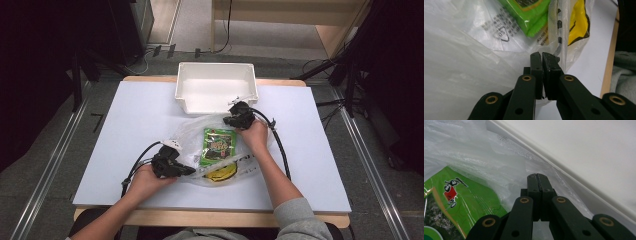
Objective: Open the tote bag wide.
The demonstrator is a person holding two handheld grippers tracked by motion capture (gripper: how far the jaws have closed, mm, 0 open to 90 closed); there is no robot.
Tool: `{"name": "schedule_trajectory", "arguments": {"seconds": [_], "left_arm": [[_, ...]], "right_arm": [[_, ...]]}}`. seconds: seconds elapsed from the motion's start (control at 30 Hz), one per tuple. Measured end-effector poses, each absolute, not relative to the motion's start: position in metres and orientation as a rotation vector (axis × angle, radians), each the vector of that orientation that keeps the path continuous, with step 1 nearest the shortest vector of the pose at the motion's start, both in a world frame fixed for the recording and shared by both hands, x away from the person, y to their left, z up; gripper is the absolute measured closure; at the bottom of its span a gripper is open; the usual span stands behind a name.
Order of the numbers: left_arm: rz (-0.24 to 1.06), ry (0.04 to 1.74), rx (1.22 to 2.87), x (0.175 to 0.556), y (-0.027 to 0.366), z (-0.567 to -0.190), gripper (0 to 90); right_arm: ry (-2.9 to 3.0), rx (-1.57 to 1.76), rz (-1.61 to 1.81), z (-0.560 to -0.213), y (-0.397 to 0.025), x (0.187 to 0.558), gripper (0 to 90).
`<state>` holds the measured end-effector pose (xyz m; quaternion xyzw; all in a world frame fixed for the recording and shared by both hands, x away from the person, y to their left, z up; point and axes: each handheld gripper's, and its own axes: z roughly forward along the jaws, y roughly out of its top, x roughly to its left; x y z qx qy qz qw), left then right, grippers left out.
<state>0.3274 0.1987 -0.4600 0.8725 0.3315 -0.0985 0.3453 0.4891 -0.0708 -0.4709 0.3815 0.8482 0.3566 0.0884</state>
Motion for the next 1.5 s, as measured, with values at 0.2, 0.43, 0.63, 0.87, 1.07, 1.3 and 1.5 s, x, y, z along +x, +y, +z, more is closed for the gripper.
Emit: {"name": "schedule_trajectory", "arguments": {"seconds": [0.2, 0.43, 0.63, 0.87, 1.07, 1.3, 1.5], "left_arm": [[-0.267, 0.838, 2.291, 0.313, 0.201, -0.459, 87.9], [-0.279, 0.827, 2.307, 0.299, 0.207, -0.458, 87.7], [-0.295, 0.828, 2.315, 0.291, 0.21, -0.459, 87.8], [-0.29, 0.847, 2.247, 0.3, 0.212, -0.456, 85.6], [-0.251, 0.846, 2.219, 0.305, 0.214, -0.447, 84.8], [-0.223, 0.859, 2.187, 0.309, 0.214, -0.436, 75.6], [-0.192, 0.857, 2.173, 0.317, 0.214, -0.422, 67.3]], "right_arm": [[2.516, 1.139, 1.05, -0.471, -0.069, 0.489, 90.0], [2.507, 1.158, 1.054, -0.471, -0.069, 0.489, 90.0], [2.478, 1.176, 1.048, -0.471, -0.067, 0.488, 90.0], [2.438, 1.2, 1.059, -0.472, -0.065, 0.488, 90.0], [2.476, 1.221, 1.052, -0.468, -0.065, 0.487, 90.0], [2.494, 1.197, 1.08, -0.46, -0.066, 0.481, 90.0], [2.513, 1.195, 1.101, -0.454, -0.067, 0.477, 88.2]]}}
